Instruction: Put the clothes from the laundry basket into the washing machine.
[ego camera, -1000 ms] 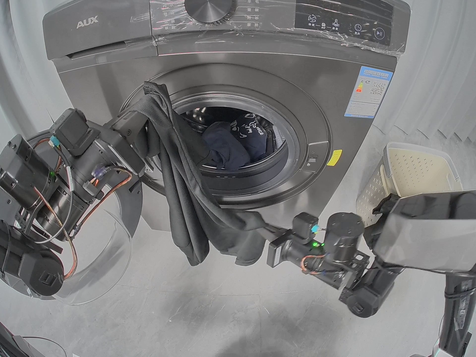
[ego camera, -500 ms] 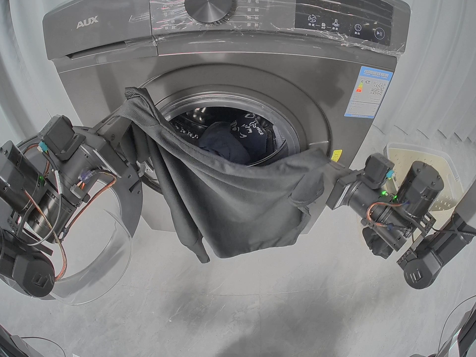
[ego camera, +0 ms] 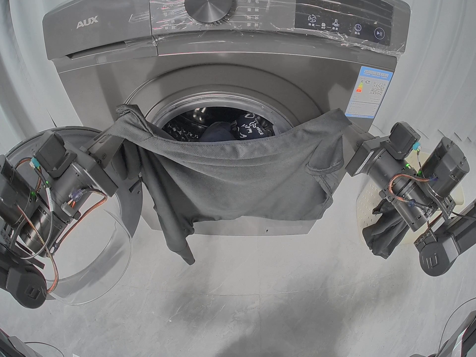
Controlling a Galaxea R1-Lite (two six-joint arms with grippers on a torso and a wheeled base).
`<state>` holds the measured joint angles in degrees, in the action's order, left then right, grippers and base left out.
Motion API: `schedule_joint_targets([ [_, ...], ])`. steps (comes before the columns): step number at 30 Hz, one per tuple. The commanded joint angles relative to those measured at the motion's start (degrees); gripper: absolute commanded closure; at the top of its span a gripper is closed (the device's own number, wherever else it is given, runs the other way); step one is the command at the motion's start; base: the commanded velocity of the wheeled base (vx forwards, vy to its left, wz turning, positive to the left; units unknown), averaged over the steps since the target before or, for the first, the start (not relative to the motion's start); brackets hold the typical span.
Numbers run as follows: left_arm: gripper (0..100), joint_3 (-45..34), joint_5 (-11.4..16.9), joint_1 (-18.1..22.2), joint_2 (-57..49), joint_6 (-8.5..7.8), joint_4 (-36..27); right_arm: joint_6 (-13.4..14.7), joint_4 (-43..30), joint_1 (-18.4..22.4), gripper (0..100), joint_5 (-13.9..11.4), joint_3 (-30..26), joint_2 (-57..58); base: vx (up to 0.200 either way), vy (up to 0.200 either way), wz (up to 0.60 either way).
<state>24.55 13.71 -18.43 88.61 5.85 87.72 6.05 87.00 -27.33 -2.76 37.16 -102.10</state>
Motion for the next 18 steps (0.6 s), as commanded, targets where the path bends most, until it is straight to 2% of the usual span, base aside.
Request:
schedule_joint_targets([
  [1,100,-1.88,1.14,2.35,-1.25,-0.14,-0.01,0.02,-0.08,-0.18,100,0.03,0.46,2.34,0.0,0.0,0.0],
  [9,100,-2.14,4.22,5.69,-0.99,0.04,0.26,0.02,-0.52,0.52,100,0.12,0.02,2.87,0.0,0.0,0.0],
  [18,100,-2.05,4.3,5.86,-0.9,0.04,0.17,0.02,-0.52,0.52,100,0.03,-0.07,3.04,0.0,0.0,0.0],
])
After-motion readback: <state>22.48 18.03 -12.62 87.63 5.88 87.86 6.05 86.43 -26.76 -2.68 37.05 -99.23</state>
